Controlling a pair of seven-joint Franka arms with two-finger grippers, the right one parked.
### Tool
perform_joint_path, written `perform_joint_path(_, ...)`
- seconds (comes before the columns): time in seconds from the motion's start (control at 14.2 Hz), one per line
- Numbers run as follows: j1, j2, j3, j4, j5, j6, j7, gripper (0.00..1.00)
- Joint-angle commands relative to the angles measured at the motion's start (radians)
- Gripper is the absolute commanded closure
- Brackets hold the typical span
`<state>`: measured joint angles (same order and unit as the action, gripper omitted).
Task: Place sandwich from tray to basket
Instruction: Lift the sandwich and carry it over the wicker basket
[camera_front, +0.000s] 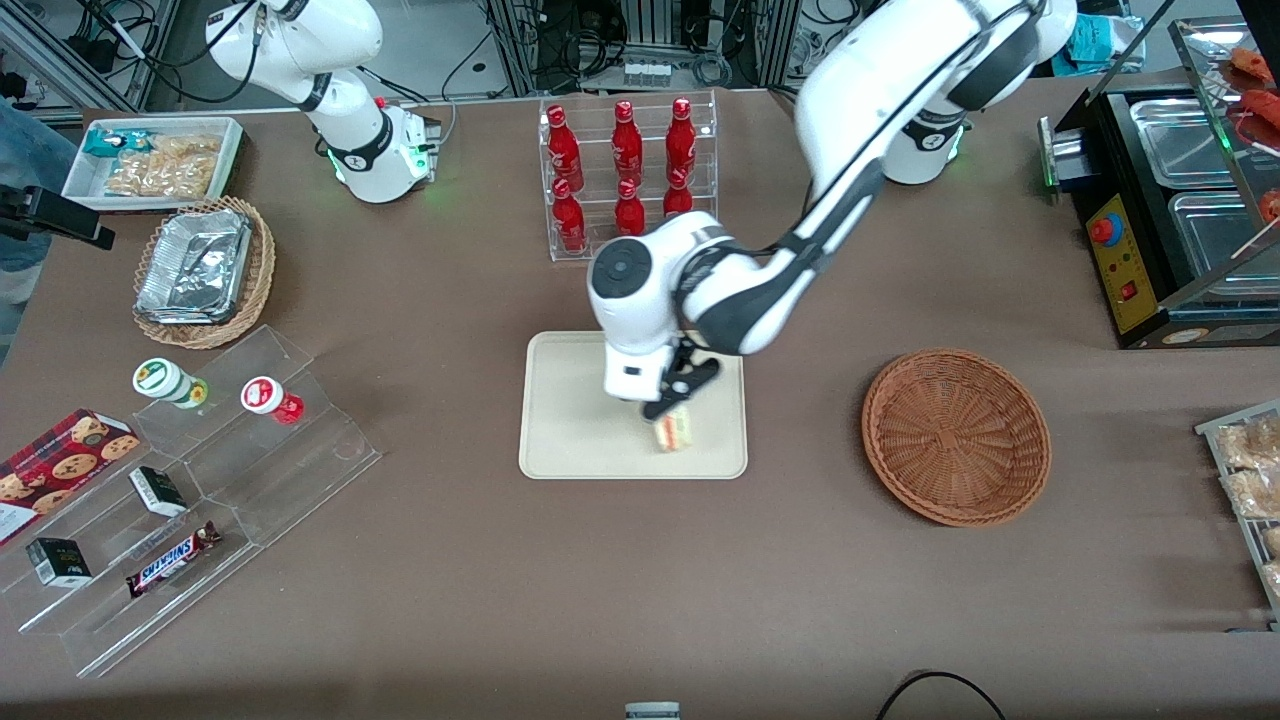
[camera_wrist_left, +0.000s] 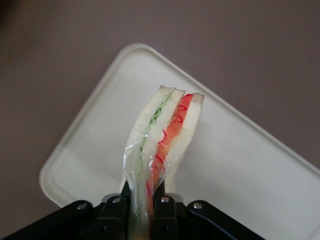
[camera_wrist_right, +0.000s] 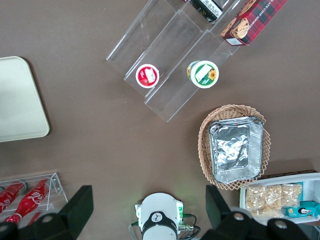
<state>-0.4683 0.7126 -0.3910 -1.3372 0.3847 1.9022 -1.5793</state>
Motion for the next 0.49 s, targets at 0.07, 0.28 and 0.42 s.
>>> perform_joint_path(0.07,0.149,-0.214,-0.008,-0.141,-0.09,-0.133,0.145,0.83)
perform_joint_path(0.28,0.327,-0.373,-0.009,-0.343,-0.119,-0.137,0.331,0.83)
perform_joint_path(0.42,0.448,-0.459,-0.008,-0.486,-0.168,-0.118,0.511,0.83)
